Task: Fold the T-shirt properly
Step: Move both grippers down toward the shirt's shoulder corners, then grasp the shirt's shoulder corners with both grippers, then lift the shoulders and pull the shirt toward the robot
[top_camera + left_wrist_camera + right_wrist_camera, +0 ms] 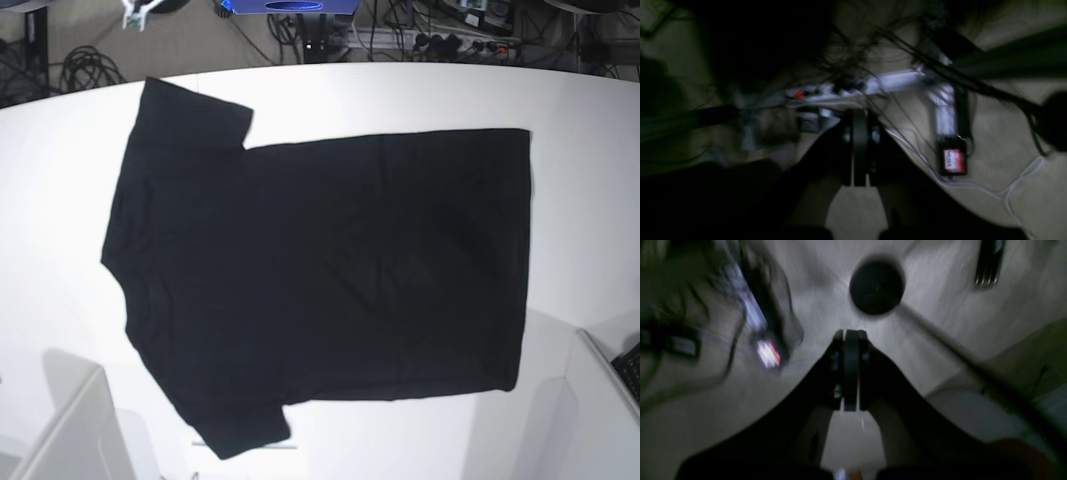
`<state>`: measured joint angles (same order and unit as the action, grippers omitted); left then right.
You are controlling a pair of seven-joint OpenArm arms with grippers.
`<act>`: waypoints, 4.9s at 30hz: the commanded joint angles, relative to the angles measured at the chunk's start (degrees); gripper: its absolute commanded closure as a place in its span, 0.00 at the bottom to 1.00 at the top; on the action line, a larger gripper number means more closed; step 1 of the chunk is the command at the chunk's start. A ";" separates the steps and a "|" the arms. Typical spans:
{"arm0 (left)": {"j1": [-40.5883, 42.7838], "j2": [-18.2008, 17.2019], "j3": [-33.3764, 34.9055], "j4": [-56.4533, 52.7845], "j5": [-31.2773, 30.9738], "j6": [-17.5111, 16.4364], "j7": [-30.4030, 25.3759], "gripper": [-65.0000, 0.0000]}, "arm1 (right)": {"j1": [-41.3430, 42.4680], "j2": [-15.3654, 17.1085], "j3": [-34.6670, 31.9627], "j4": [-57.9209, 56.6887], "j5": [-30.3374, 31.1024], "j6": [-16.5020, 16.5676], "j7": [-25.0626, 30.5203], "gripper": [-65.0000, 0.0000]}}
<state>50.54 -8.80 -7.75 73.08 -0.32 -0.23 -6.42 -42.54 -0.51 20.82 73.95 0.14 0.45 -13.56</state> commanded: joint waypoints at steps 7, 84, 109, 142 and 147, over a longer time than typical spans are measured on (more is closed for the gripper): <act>9.46 -0.74 -5.22 20.33 -0.17 0.54 -1.19 1.00 | -5.32 -3.57 6.21 15.23 -0.01 -0.40 -0.28 1.00; -11.56 0.75 -17.88 25.51 -37.71 -5.53 15.69 0.24 | 11.38 9.70 -1.08 16.55 46.14 5.31 -22.44 1.00; -19.38 2.60 -15.86 16.55 -37.71 -8.43 20.70 0.97 | 11.47 10.84 -1.08 16.55 46.14 5.31 -22.44 1.00; -3.47 1.81 -16.30 27.54 -37.09 -8.43 20.44 1.00 | 0.74 10.32 4.90 28.77 46.50 5.31 -22.35 1.00; -2.59 2.07 -16.30 30.88 -37.09 -8.43 20.44 1.00 | 0.74 10.32 4.90 31.23 46.58 5.22 -22.35 1.00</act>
<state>47.20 -6.50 -23.79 103.07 -36.97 -8.40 15.22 -41.47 9.19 25.39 104.18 46.13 5.21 -36.77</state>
